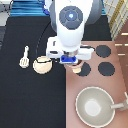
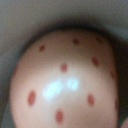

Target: Take the lid off the pot, put the pot on the plate, and use the tool to push the pot to the front of the table.

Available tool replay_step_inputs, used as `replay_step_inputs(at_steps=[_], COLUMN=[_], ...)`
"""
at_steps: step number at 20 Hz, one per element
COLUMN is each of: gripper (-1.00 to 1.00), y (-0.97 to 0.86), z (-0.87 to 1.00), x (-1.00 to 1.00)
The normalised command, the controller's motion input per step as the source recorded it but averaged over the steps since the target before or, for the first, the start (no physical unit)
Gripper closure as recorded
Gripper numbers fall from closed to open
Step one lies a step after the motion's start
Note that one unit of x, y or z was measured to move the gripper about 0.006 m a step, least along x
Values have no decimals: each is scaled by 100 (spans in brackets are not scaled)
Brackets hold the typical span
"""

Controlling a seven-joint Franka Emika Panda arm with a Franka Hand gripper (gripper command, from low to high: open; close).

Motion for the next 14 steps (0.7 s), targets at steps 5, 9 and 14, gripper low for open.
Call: replay_step_inputs(at_steps=[5, 9, 14], gripper=[100, 100, 100], y=[-69, -73, -74], z=[8, 4, 2], x=[-43, -43, -44])
